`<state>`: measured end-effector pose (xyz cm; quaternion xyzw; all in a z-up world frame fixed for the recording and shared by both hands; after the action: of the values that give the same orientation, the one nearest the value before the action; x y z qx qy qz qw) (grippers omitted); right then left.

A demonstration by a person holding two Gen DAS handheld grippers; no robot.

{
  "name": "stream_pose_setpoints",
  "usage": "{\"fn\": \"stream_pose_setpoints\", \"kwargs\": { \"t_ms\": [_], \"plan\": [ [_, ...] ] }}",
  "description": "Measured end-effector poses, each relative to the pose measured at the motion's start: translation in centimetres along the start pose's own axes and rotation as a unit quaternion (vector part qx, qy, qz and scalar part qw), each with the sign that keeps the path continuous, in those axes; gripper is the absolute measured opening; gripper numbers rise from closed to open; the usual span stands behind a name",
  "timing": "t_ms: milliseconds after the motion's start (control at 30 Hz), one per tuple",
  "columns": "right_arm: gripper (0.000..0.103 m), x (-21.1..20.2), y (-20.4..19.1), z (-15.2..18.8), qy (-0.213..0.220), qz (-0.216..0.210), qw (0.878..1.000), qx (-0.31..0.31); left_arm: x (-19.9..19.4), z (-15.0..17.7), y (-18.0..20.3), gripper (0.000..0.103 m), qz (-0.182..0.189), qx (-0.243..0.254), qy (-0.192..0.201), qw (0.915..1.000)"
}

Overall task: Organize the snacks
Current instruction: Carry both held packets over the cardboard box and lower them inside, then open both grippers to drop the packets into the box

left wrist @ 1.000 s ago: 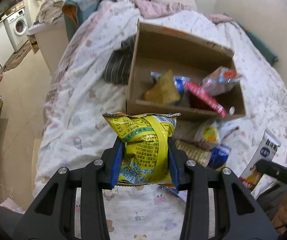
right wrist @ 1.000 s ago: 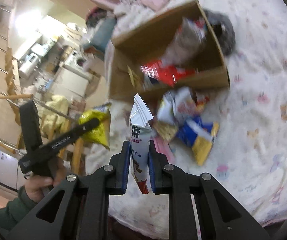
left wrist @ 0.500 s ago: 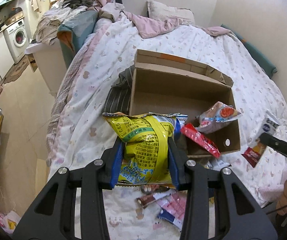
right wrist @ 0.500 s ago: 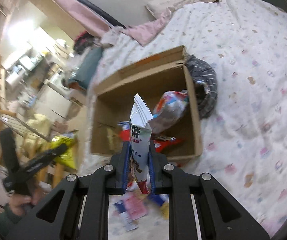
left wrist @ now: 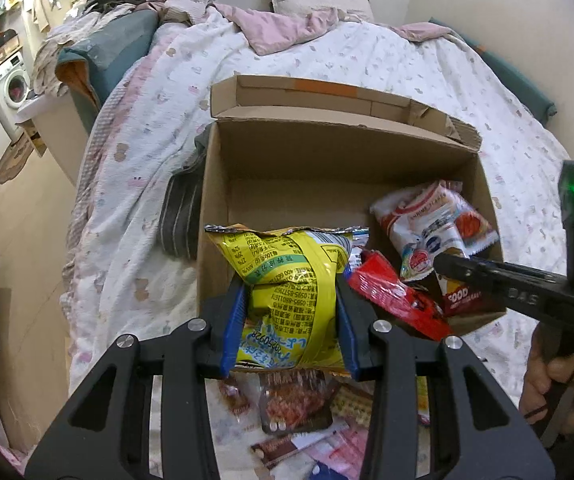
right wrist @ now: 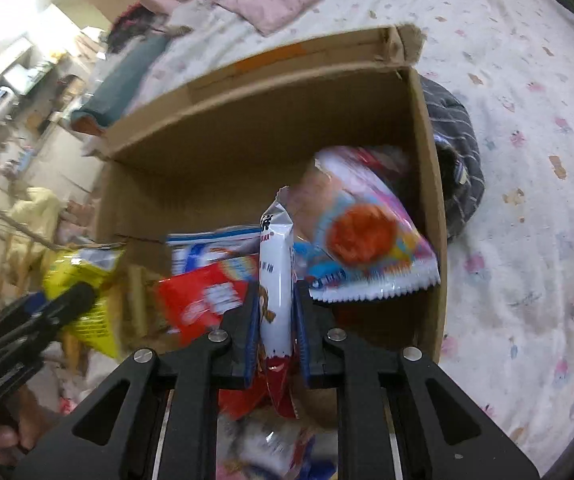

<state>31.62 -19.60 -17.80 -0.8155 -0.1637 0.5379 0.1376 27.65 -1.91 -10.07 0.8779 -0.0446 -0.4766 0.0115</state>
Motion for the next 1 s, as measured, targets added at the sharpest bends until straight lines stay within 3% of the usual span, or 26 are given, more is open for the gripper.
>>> {"fn": "stream_pose_setpoints", "kwargs": {
  "t_ms": [200,300,400,667,700,767,800,867,900,933,1000],
  "plan": [
    [0.016,1.3,0.8,-0.2,-0.008,0.027,1.000,-0.005,2.4,-0.9,-0.2,0.036,-0.006,-0.001,-0.008,0.9999],
    [0.017,1.0,0.1,0.0,-0.014,-0.030,0.999,0.022,3.4,-1.0,-0.5,0.037,-0.002,-0.013,-0.017,0.9998],
    [0.017,-0.2,-0.6,-0.6,0.009,-0.043,0.999,0.007,3.5,-1.0,-0.5,0.037,0.008,-0.020,-0.019,0.9996],
    [0.021,-1.2,-1.2,-0.5,0.014,-0.083,0.996,0.014,2.2,-2.1,0.2,0.039,0.015,-0.009,0.007,0.9998],
    [0.021,-1.3,-1.2,-0.5,0.016,-0.080,0.997,0.012,2.1,-2.1,0.3,0.041,0.016,-0.006,0.007,0.9998],
    [0.021,-1.4,-1.2,-0.7,0.022,-0.071,0.997,0.006,2.1,-1.9,0.5,0.055,0.018,0.000,0.002,0.9998],
    [0.023,-1.6,-1.2,-1.0,0.028,-0.061,0.998,0.002,2.0,-1.8,0.5,0.068,0.019,0.001,0.003,0.9998],
    [0.046,-2.1,-1.1,-1.3,0.044,-0.049,0.998,0.000,1.7,-1.8,0.4,0.081,0.017,0.001,0.012,0.9998],
    [0.071,-2.4,-1.1,-1.6,0.054,-0.052,0.997,0.004,1.5,-1.9,0.3,0.087,0.008,0.002,0.018,0.9998],
    [0.079,-2.7,-1.1,-1.7,0.062,-0.058,0.996,0.008,1.4,-1.9,0.3,0.089,0.007,0.004,0.020,0.9998],
    [0.079,-3.1,-1.4,-1.8,0.065,-0.071,0.995,0.010,1.3,-1.9,0.3,0.089,0.013,0.005,0.021,0.9997]
  ]
}}
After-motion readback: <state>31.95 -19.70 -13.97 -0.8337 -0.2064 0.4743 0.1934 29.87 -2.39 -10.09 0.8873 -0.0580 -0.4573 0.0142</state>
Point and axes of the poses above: each gripper's, at about its wrist camera, not at the fingertips, and x roughly the way its jaws point, y to its right, z to its underside, the point moved 10 cm from there along x, roughly the way its jaws point, and after that the axes turned 1 degree about -z, right-handed, at the moved point
